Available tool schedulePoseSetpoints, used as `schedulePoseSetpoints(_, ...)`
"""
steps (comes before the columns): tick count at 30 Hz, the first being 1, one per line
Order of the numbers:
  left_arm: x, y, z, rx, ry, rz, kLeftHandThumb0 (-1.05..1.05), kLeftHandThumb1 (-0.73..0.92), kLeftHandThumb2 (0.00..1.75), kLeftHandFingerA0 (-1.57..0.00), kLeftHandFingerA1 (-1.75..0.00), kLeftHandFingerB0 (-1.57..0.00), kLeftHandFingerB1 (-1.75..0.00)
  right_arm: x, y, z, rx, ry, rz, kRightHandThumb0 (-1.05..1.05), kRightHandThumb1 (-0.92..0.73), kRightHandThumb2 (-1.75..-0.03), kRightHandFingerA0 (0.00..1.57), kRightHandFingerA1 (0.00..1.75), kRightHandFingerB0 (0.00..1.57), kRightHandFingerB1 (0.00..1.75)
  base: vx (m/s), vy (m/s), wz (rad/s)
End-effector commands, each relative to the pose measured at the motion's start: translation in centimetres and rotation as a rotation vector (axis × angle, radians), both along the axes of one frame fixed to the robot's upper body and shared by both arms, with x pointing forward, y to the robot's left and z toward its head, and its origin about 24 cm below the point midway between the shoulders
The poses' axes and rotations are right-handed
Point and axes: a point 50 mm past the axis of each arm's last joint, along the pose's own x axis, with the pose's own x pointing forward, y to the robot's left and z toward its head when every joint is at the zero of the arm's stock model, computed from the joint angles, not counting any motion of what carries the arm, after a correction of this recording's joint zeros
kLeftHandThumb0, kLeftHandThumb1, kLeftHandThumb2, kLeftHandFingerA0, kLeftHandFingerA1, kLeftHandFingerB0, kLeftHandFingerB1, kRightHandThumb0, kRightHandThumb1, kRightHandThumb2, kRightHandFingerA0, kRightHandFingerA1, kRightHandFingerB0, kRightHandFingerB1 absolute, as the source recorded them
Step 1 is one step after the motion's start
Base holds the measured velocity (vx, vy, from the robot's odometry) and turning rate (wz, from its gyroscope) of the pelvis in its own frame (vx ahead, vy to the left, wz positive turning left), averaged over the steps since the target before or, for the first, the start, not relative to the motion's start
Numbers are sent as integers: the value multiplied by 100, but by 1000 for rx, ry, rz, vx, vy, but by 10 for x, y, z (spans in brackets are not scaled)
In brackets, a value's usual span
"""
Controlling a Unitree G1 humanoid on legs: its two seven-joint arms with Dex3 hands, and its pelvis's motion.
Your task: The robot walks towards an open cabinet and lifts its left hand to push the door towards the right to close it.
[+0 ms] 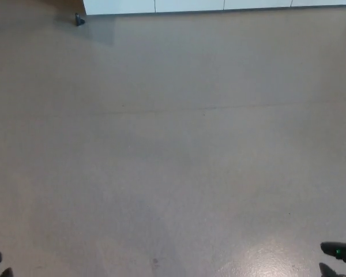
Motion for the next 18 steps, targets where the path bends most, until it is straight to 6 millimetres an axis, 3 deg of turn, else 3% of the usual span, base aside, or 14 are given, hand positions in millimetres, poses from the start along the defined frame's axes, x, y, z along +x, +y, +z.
schedulePoseSetpoints(1,-7,6,6,-49,-96,12,-26,76,62,-47,-48,-38,-40,-19,-16,1,-71,-66,-54,-36,-64,-58,70,47,52,40,0,0,0)
schedulePoseSetpoints(5,2,5,10,-37,-116,-20,-30,73,60,-47,-48,-40,-40,-14,-20,5,-78,-89,-61,-37,-65,-59,68,46,51,40,0,0,0)
schedulePoseSetpoints(6,6,3,12,-38,-130,-38,-32,72,60,-49,-50,-42,-42,-11,-21,8,-87,-100,-51,-43,-54,-79,63,57,47,51,0,0,0)
schedulePoseSetpoints(10,6,0,12,-41,-144,-64,-35,73,61,-50,-50,-43,-42,-5,-19,11,-112,-120,-1,-43,-54,-79,62,57,47,51,0,0,0)
schedulePoseSetpoints(11,5,0,11,-41,-141,-65,-36,72,61,-51,-51,-45,-43,-5,-17,12,-122,-124,18,-36,-64,-58,69,46,51,39,0,0,0)
schedulePoseSetpoints(14,4,-1,10,-45,-139,-69,-37,73,61,-51,-50,-44,-42,-6,-14,13,-134,-144,52,-35,-64,-59,70,48,51,40,0,0,0)
schedulePoseSetpoints(15,2,-2,9,-43,-135,-66,-36,73,61,-51,-50,-44,-42,-7,-14,13,-137,-144,59,-44,-54,-79,63,58,47,51,0,0,0)
schedulePoseSetpoints(18,-1,-2,8,-39,-125,-65,-35,74,61,-50,-50,-43,-42,-9,-13,12,-144,-138,70,-43,-54,-79,62,57,47,51,0,0,0)
